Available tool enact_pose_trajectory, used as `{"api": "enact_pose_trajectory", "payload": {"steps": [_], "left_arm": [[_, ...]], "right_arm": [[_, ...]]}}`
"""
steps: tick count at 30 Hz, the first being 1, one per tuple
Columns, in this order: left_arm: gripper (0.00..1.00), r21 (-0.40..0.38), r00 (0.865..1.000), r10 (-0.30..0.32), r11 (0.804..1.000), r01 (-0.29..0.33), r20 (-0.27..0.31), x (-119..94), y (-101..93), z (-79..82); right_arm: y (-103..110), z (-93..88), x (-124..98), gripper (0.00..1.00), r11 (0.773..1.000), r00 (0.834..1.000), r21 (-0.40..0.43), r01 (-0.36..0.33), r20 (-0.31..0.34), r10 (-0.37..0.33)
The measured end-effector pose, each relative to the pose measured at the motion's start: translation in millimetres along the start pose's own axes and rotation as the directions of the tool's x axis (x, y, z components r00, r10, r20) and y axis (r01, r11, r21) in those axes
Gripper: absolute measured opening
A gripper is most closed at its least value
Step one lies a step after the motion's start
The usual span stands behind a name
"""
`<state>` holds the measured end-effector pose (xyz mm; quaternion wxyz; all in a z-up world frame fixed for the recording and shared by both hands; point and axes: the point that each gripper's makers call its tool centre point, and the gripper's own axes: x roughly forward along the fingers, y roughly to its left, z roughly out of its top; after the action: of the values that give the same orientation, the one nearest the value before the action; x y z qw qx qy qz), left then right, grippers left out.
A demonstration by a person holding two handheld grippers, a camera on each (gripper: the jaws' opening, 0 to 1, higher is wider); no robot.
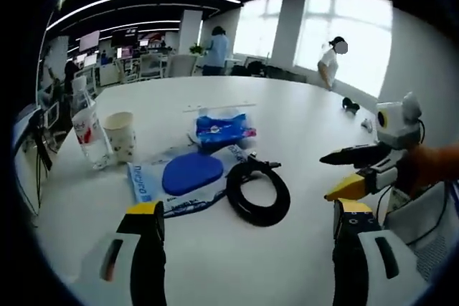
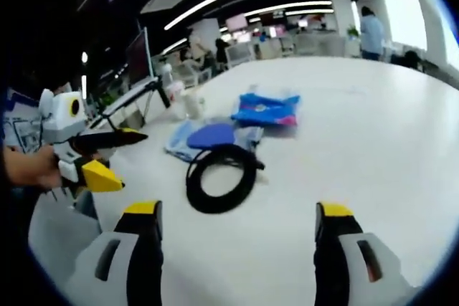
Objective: Arrange the tabletop items into an orderly group along one side of the table until the central work area is clear of visible clutter.
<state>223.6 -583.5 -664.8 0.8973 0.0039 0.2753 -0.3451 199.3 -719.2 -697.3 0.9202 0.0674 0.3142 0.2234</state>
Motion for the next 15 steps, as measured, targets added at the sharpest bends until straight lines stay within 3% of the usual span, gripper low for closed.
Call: {"api": "enact_pose_trajectory", "payload": {"steps": [15], "left_arm": [[0.94,-0.015,0.997,0.04,0.999,-0.041,-0.061,34,11.9,-4.3]], "right_arm": [[-13,9.1,27,0.78,0.999,0.999,0.024,0.036,-0.023,-0.035]]}}
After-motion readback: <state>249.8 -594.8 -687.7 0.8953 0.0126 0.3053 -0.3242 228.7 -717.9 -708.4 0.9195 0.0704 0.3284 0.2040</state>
